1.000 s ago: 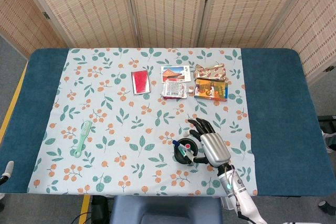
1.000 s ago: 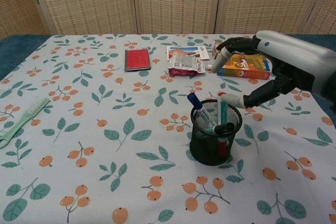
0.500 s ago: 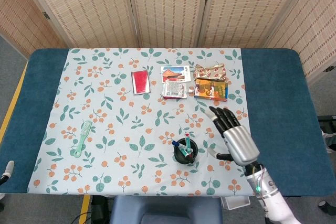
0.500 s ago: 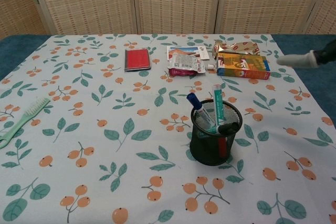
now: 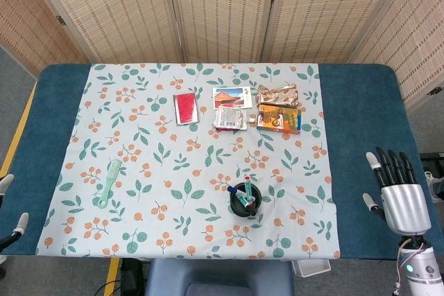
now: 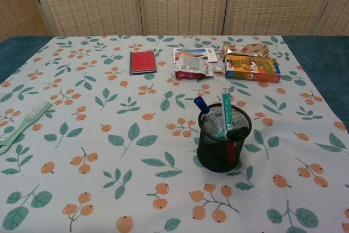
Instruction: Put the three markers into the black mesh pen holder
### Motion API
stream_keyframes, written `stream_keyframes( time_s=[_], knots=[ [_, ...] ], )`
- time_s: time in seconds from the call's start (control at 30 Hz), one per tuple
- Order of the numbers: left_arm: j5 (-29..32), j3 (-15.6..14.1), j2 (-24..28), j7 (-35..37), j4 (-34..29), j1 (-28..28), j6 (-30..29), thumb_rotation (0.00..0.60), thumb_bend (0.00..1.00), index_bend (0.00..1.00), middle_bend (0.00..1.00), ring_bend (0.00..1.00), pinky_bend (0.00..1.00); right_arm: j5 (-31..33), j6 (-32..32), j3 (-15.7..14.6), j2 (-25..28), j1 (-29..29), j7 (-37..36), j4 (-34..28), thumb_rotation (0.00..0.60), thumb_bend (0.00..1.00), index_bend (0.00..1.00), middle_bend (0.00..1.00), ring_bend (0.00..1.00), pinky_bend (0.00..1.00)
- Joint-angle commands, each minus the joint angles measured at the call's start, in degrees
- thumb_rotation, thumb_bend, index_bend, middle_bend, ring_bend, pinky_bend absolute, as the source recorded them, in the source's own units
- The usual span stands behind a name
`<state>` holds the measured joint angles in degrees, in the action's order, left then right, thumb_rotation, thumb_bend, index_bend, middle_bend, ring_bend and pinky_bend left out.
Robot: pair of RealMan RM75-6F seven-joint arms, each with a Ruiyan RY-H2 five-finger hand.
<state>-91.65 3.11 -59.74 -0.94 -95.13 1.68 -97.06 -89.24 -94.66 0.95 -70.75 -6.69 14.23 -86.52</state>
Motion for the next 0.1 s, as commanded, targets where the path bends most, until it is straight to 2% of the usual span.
stream_keyframes(
  time_s=[0.03,0.1],
  knots=[
    [0.00,0.00,-0.07,0.00,-0.01,-0.12,0.17,0.600,0.40,0.04,0.16,0.04,0.26,-0.56,-1.44,0.00,-0.58,1.48,-1.93,1.00,0.600,0.23,0.00,0.00,0.00,0.00],
    [-0.10,-0.05,-0.14,-0.21,0.00,-0.13,0.16,0.600,0.40,0.04,0.16,0.04,0.26,-0.68,-1.32,0.05,-0.47,1.68,-1.81,0.86,0.600,0.23,0.00,0.00,0.00,0.00]
  ],
)
